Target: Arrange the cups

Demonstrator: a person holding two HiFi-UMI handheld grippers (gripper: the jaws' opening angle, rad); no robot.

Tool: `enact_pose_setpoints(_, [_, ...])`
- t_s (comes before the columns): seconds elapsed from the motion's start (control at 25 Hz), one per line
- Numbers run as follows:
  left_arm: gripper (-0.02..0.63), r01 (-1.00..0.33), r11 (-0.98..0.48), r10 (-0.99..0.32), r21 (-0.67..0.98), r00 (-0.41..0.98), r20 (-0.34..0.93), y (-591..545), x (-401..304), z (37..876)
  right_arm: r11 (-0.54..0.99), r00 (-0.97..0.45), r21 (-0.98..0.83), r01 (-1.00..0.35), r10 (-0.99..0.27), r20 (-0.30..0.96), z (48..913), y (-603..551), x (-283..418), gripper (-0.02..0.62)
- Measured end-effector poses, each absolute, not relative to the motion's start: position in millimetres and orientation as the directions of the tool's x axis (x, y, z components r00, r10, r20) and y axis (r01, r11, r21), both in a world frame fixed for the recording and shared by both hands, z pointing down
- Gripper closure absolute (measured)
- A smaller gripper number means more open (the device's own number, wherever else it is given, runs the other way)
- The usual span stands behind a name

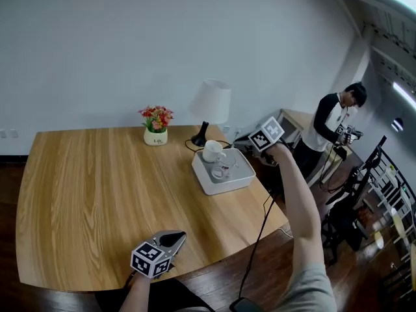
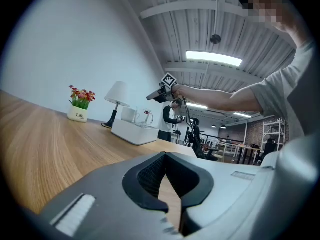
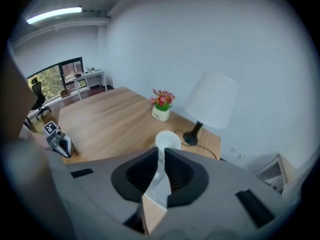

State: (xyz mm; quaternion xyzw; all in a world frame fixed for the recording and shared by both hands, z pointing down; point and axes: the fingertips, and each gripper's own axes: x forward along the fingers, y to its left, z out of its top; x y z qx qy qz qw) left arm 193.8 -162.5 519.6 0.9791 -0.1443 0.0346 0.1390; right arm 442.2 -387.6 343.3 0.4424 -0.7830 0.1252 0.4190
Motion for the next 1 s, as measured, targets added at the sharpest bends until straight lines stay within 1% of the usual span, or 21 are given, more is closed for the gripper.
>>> enact_pose_setpoints(0.08, [0.597, -0.293, -0.919, -0.275, 0.264, 0.956, 0.103, -163.0, 193.8, 519.5, 0.619, -0.368, 0.2, -0.76, -0.663, 0.652, 316.5, -376.7, 399.6, 0.554])
enact_pose_setpoints(0.16, [0.597, -0.288, -0.917, -0.274, 0.276, 0.958, 0.089, -162.2, 192.2, 517.4, 0.681, -0.524, 0.188, -0.708, -0.684, 0.507, 298.8, -351.4, 340.6, 0.567])
enact_pose_setpoints(0.28, [0.597, -0.308, -0.906, -0.3, 0.291, 0.951, 0.072, -160.3, 173.9, 513.7, 0.781, -0.728, 0.117, -0.613, -0.616, 0.301, 305.7, -296.1, 252.8, 0.572])
enact_pose_setpoints(0.36, [0.597, -0.339, -0.897, -0.334, 0.284, 0.94, 0.066, -159.1, 153.8, 509.9, 0.827, -0.802, 0.072, -0.557, -0.559, 0.213, 331.3, -261.6, 211.1, 0.572])
enact_pose_setpoints(0.44, [0.597, -0.369, -0.887, -0.368, 0.276, 0.928, 0.059, -158.2, 130.8, 504.1, 0.844, -0.833, 0.028, -0.536, -0.534, 0.145, 360.2, -234.5, 181.4, 0.572])
enact_pose_setpoints(0.56, [0.597, -0.44, -0.857, -0.442, 0.268, 0.895, 0.058, -156.2, 87.3, 501.0, 0.844, -0.845, -0.042, -0.535, -0.533, 0.041, 394.7, -206.0, 145.7, 0.572])
enact_pose_setpoints(0.64, [0.597, -0.493, -0.828, -0.496, 0.268, 0.866, 0.061, -152.8, 58.4, 502.8, 0.845, -0.847, -0.128, -0.52, -0.529, -0.05, 410.0, -194.1, 126.7, 0.572])
enact_pose_setpoints(0.72, [0.597, -0.534, -0.803, -0.538, 0.265, 0.841, 0.063, -146.4, 34.7, 504.7, 0.844, -0.844, -0.203, -0.496, -0.524, -0.114, 423.9, -186.2, 109.9, 0.572])
enact_pose_setpoints(0.8, [0.597, -0.568, -0.783, -0.571, 0.253, 0.818, 0.067, -138.1, 15.6, 507.1, 0.846, -0.845, -0.214, -0.488, -0.519, -0.127, 435.3, -180.6, 94.4, 0.572])
enact_pose_setpoints(1.0, [0.597, -0.644, -0.723, -0.655, 0.249, 0.754, 0.048, -125.7, -30.7, 505.1, 0.873, -0.865, -0.12, -0.473, -0.486, -0.129, 446.3, -164.5, 58.0, 0.572])
